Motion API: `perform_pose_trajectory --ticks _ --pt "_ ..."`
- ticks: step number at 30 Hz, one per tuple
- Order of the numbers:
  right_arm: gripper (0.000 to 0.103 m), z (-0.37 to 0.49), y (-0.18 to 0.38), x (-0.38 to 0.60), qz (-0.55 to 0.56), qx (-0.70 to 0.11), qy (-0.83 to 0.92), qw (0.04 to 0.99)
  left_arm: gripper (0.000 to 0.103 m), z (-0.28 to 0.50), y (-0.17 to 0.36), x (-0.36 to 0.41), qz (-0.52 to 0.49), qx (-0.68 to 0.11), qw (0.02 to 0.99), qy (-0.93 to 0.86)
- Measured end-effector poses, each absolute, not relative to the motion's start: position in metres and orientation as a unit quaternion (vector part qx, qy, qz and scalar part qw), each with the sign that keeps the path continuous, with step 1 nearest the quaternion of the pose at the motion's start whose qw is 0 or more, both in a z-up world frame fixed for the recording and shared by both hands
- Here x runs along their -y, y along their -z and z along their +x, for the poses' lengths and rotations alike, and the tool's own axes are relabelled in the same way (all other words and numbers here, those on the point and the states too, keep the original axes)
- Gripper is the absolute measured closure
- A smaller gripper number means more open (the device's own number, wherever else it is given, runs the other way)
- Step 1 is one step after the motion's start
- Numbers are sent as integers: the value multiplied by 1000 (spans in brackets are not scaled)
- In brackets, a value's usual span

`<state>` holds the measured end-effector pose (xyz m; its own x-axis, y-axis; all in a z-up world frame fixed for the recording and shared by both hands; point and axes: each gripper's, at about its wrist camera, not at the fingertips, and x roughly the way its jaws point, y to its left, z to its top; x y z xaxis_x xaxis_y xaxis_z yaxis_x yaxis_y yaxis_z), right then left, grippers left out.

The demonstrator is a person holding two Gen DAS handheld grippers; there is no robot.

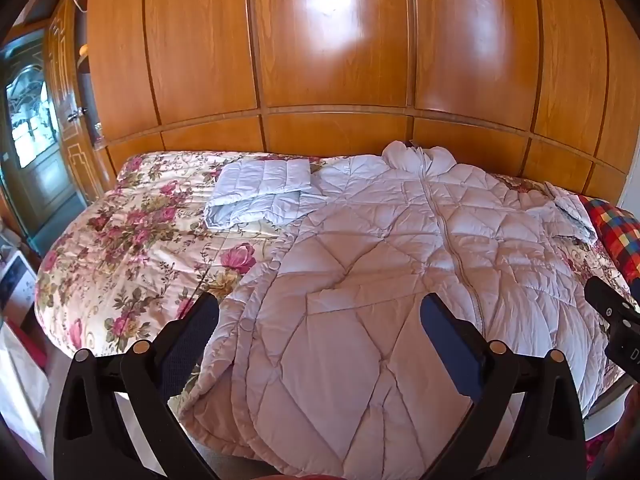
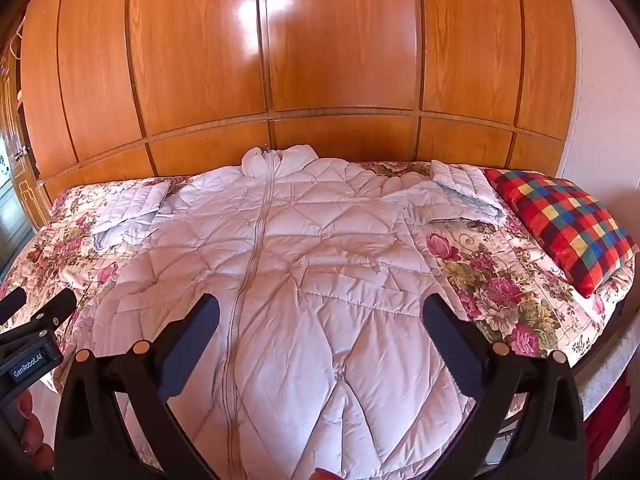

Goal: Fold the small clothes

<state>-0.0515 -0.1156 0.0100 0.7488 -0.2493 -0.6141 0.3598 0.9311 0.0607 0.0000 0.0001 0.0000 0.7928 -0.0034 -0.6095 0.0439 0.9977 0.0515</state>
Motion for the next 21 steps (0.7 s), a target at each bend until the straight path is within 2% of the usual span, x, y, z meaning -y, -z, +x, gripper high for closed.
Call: perform_pose_trajectory --ticks 21 --pt "2 -50 -10 114 82 -315 163 932 3 1 6 -6 23 -335 942 11"
